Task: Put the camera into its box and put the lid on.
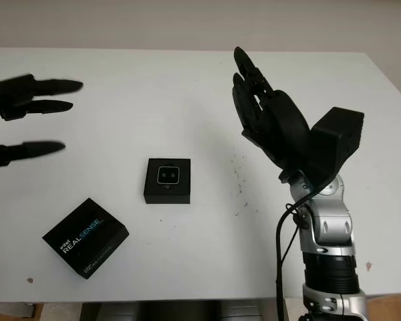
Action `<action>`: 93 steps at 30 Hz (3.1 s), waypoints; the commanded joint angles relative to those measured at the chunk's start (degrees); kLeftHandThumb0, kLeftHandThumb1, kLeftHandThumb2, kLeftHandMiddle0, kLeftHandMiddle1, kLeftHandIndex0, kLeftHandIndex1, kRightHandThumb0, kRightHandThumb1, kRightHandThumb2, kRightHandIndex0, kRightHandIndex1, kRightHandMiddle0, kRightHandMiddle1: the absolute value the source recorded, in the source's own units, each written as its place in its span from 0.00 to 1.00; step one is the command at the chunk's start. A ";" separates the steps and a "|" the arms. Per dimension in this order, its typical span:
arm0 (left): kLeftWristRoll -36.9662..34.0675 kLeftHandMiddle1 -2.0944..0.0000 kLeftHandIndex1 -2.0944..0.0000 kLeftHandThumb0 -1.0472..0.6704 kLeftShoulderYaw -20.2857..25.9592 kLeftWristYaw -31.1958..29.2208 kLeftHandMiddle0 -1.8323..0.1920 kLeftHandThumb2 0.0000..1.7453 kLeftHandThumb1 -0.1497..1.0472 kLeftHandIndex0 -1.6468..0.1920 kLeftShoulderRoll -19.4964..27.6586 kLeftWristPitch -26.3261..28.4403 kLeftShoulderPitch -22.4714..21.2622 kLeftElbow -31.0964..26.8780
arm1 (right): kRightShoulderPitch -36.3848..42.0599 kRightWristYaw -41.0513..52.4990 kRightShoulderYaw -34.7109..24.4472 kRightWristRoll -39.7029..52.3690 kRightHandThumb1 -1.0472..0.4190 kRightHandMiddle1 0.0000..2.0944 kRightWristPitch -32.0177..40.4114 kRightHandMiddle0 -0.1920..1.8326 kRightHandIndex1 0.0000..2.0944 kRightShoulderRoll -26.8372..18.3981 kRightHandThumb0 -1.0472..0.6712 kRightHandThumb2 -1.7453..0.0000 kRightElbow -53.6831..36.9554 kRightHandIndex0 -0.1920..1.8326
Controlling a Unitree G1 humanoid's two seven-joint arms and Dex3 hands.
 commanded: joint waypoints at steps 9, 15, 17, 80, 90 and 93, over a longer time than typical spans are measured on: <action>9.75 0.97 0.98 0.18 -7.41 -5.57 0.95 0.02 0.75 0.98 3.69 -9.86 2.21 -4.36 | -0.92 -1.69 -0.79 0.61 0.00 0.02 1.96 0.06 0.02 -1.39 0.24 0.62 -0.60 0.03; 11.53 0.97 0.97 0.20 -9.14 -7.11 0.94 0.03 0.73 0.96 2.85 -11.78 2.99 -5.81 | -1.21 -2.29 -1.42 1.69 0.00 0.02 3.37 0.05 0.02 -1.66 0.21 0.65 -0.78 0.03; 11.72 0.97 0.97 0.21 -10.05 -7.56 0.94 0.03 0.75 0.97 2.46 -11.22 2.82 -5.95 | -1.19 -2.35 -1.30 1.82 0.00 0.02 3.38 0.05 0.02 -1.59 0.21 0.65 -0.73 0.03; 23.48 0.00 0.00 0.40 -19.78 5.71 0.46 0.12 1.00 0.67 -18.60 5.46 -13.38 -3.86 | 0.34 -5.42 4.65 -1.69 0.00 0.00 3.60 0.01 0.01 2.30 0.26 0.64 -0.84 0.00; 29.23 0.00 0.00 0.42 -27.85 1.28 0.51 0.12 1.00 0.72 -23.11 14.30 -25.04 0.61 | -1.14 -6.24 6.70 -3.05 0.00 0.02 5.01 0.03 0.02 3.81 0.22 0.68 1.50 0.01; 27.03 0.00 0.02 0.44 -28.97 -1.80 0.57 0.11 1.00 0.74 -24.64 17.13 -27.76 2.47 | -1.49 -6.06 6.81 -3.28 0.00 0.02 5.14 0.04 0.02 3.61 0.22 0.69 2.10 0.02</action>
